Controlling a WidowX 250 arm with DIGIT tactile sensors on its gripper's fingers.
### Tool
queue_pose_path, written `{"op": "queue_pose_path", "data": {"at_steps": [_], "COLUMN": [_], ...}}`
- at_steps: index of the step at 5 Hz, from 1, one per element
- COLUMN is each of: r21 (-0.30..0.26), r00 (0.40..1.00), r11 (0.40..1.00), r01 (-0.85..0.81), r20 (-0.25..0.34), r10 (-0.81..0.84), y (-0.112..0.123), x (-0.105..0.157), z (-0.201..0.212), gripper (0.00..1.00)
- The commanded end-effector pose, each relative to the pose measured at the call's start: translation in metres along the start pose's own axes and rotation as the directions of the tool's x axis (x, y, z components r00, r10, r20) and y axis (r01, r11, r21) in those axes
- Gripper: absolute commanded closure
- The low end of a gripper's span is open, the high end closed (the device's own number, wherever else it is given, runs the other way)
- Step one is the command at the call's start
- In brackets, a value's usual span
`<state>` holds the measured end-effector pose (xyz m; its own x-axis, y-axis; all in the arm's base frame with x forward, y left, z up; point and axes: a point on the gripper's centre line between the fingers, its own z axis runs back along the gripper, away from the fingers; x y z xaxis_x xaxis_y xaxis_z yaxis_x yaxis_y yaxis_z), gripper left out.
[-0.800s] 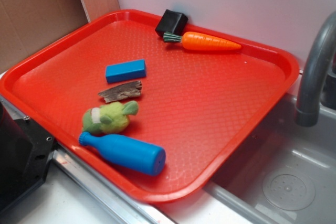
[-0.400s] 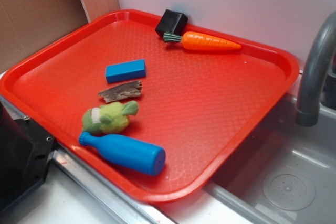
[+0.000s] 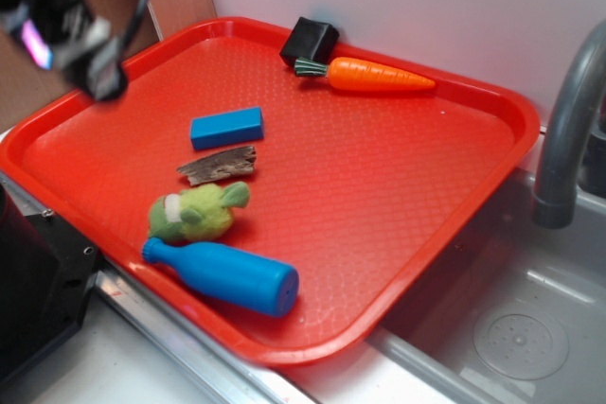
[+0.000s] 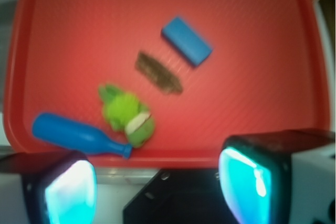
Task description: Grab the green animal.
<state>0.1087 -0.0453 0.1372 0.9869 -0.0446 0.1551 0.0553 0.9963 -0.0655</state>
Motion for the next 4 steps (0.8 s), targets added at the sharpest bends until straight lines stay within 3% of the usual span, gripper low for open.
{"op": "queue_pose_path", "data": {"at_steps": [1,2,4], "r21": [-0.055,-0.068,-0.048], "r00": [0.997,0.996,0.974], "r11": [0.997,0.997,0.989], "r01": [0.058,0.024,0.139], "r20": [-0.049,-0.084,-0.177], "r10": [-0.060,-0.029,-0.145], "y": [-0.002,0.010,0.003], "x": [0.013,0.032,0.046], "z": [-0.076,-0.086,-0.117], "gripper": [0.00,0.00,0.00]}}
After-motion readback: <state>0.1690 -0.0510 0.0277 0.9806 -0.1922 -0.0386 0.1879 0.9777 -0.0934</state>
